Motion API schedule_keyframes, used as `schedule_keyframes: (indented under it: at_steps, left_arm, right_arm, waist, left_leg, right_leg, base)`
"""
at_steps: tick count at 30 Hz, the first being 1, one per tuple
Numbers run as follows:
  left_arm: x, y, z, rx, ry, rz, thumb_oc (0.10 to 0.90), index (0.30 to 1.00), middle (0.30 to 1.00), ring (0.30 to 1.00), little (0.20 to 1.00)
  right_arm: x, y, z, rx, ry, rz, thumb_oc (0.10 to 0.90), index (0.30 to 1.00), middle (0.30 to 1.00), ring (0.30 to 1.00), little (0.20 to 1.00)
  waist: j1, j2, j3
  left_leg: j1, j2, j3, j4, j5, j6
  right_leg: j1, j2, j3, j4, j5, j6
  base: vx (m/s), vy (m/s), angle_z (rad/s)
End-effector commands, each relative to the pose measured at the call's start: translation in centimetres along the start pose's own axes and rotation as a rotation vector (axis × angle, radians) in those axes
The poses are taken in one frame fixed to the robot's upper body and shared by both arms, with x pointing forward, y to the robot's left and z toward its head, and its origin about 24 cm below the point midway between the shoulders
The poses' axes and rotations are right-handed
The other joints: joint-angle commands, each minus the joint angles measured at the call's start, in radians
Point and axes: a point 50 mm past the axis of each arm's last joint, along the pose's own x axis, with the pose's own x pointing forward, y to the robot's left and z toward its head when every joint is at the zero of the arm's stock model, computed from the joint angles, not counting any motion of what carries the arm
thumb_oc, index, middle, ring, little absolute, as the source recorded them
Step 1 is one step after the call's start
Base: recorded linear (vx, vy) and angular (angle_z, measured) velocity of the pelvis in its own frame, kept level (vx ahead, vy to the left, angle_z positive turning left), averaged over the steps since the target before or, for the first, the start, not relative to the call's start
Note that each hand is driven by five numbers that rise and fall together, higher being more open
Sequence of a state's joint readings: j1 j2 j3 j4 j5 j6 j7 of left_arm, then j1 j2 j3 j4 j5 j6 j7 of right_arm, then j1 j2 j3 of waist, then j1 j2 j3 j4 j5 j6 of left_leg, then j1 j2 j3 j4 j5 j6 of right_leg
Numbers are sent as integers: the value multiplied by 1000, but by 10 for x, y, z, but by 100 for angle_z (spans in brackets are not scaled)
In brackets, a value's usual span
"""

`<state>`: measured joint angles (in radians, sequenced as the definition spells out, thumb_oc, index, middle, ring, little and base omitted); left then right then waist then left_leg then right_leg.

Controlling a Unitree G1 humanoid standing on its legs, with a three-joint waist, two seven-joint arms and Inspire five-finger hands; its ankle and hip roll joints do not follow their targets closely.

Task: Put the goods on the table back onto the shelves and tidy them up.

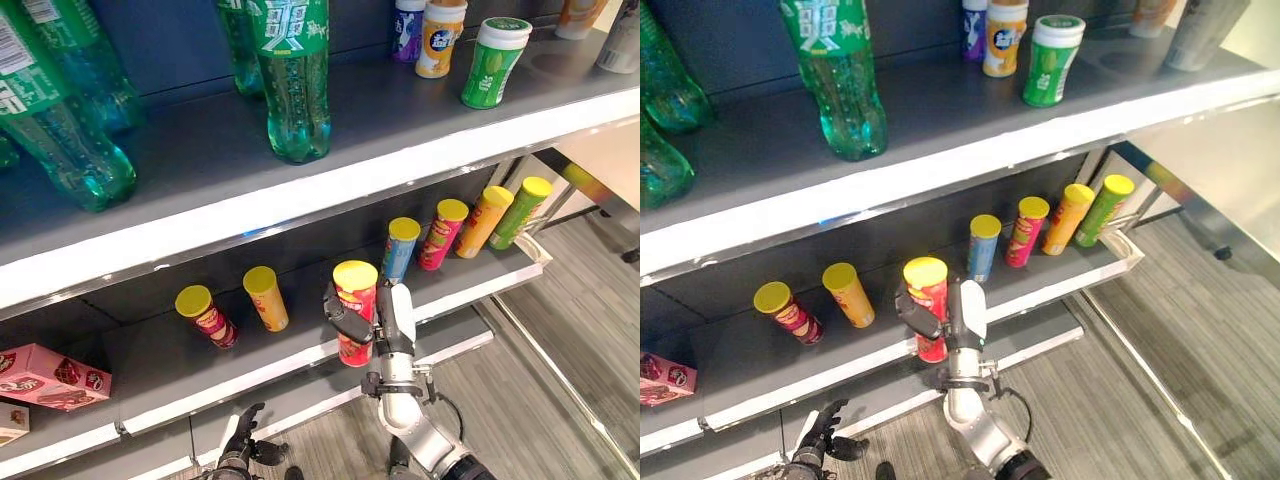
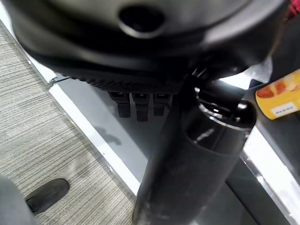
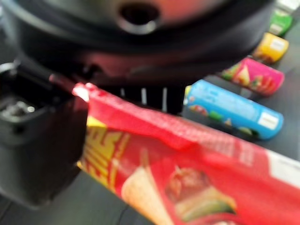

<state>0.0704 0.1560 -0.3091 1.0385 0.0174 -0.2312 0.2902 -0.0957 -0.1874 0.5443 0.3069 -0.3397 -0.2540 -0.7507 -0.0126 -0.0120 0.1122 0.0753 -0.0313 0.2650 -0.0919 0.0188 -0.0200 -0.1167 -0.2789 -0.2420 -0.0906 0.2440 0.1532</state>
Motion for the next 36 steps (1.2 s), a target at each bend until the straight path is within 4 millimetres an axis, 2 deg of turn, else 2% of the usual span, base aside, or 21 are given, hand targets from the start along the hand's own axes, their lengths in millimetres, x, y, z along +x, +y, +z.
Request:
schedule_keyframes:
  at_steps: [1,18,36]
  left_arm:
    - [-23,-10,-45,119,130,-63,800,900,900,900,900]
    - [-24,-11,-50,142,154,-66,800,900,900,900,900]
    - [-22,-7,-50,150,158,-49,800,900,900,900,900]
  right_arm:
    - [31,-4,57,169,-280,-121,400,300,300,300,300]
    - [28,-22,34,80,-209,-194,400,300,300,300,300]
    - [19,-22,24,61,-170,-175,400,300,300,300,300]
  waist:
    - [54,-5,25]
    - [63,-15,13]
    - [64,-23,15]
  left_leg:
    - [69,-65,-76,5,-152,37]
    - [78,-64,-96,5,-156,34]
    - [85,-55,-101,5,-158,30]
  right_leg:
    - [-18,-84,-27,7,141,102]
    - [12,-88,-55,9,122,98]
    - [23,-79,-66,10,98,92]
  base:
    - [0,0,0]
    - [2,-2,2]
    - [2,-1,1]
